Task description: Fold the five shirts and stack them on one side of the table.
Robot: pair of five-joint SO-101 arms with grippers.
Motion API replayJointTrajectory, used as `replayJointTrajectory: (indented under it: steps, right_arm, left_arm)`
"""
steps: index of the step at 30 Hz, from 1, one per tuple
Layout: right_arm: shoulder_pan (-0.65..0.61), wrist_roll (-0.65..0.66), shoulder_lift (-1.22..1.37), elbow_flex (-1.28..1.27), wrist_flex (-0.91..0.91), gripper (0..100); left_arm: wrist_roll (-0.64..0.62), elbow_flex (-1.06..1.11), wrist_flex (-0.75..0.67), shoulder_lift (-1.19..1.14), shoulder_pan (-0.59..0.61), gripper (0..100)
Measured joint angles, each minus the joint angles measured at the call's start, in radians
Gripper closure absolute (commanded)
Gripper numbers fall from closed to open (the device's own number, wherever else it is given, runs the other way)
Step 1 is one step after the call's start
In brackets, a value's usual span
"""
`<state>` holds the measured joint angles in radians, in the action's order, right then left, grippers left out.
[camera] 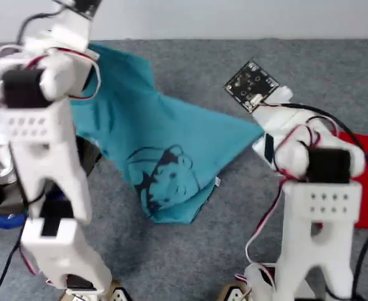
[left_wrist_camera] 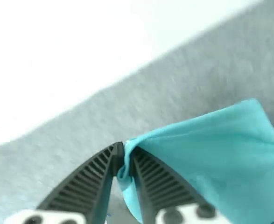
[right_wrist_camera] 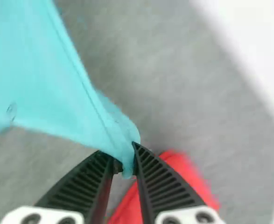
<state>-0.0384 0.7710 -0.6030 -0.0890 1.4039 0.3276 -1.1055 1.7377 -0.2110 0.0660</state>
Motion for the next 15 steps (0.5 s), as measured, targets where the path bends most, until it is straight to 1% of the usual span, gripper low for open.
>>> replayJointTrajectory:
  steps: [3,5,7,12,15]
  right_arm:
    - [0.000,0.035,-0.063,0.000,-0.120,98.8]
    - [0.000,0.063,-0.100,0.000,-0.195,98.8]
    - [0.000,0.094,-0.132,0.000,-0.272,98.8]
    - [0.000,0.176,-0.210,0.000,-0.414,98.8]
    - [0.026,0.210,-0.256,0.000,-0.479,98.8]
  left_arm:
    - [0.000,0.000,-0.002,0.106,0.000,99]
    - [0.000,0.000,-0.035,0.170,0.000,99]
    - [0.006,0.000,-0.089,0.235,0.000,99]
    - [0.066,-0.012,-0.252,0.373,0.000,99]
    - [0.081,-0.020,-0.330,0.433,0.000,99]
